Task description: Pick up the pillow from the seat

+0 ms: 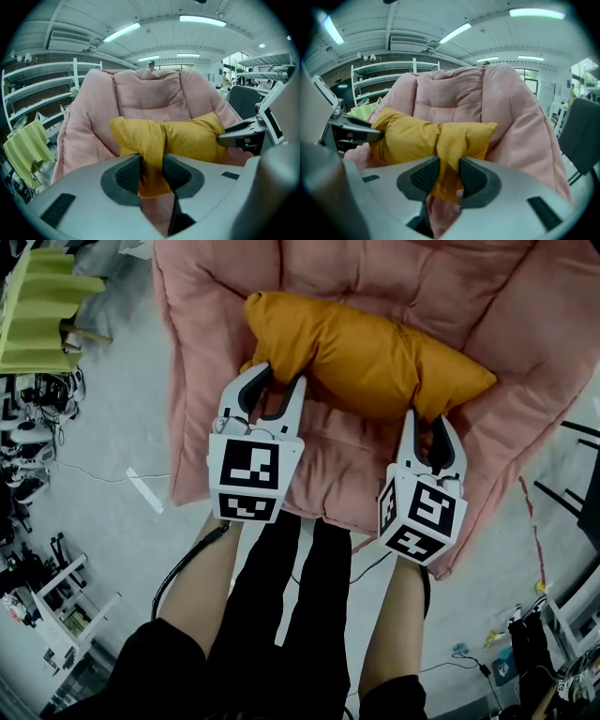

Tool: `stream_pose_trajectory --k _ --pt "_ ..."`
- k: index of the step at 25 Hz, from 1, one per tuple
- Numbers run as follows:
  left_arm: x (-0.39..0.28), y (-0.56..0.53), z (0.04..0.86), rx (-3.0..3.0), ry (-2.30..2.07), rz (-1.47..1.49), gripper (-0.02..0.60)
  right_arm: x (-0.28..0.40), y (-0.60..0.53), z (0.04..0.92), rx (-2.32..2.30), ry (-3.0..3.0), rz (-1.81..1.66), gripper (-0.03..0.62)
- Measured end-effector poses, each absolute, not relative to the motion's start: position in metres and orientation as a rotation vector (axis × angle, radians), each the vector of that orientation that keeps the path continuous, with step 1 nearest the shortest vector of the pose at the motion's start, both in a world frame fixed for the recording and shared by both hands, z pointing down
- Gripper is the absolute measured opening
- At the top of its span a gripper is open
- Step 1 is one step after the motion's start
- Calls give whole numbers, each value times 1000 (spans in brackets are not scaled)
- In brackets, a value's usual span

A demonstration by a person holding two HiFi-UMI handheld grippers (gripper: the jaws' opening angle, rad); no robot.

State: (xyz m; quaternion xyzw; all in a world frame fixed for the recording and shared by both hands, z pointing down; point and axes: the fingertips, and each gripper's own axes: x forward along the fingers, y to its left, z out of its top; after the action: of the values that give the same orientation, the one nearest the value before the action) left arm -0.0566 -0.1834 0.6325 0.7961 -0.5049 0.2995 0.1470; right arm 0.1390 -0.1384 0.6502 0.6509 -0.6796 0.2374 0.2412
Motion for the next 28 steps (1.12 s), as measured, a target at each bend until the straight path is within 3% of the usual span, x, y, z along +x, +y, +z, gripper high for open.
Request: stream_pose_trajectory --k 28 --pt "-49 -212 529 2405 -1538 718 135 148 -171 546 1876 -1912 502 147"
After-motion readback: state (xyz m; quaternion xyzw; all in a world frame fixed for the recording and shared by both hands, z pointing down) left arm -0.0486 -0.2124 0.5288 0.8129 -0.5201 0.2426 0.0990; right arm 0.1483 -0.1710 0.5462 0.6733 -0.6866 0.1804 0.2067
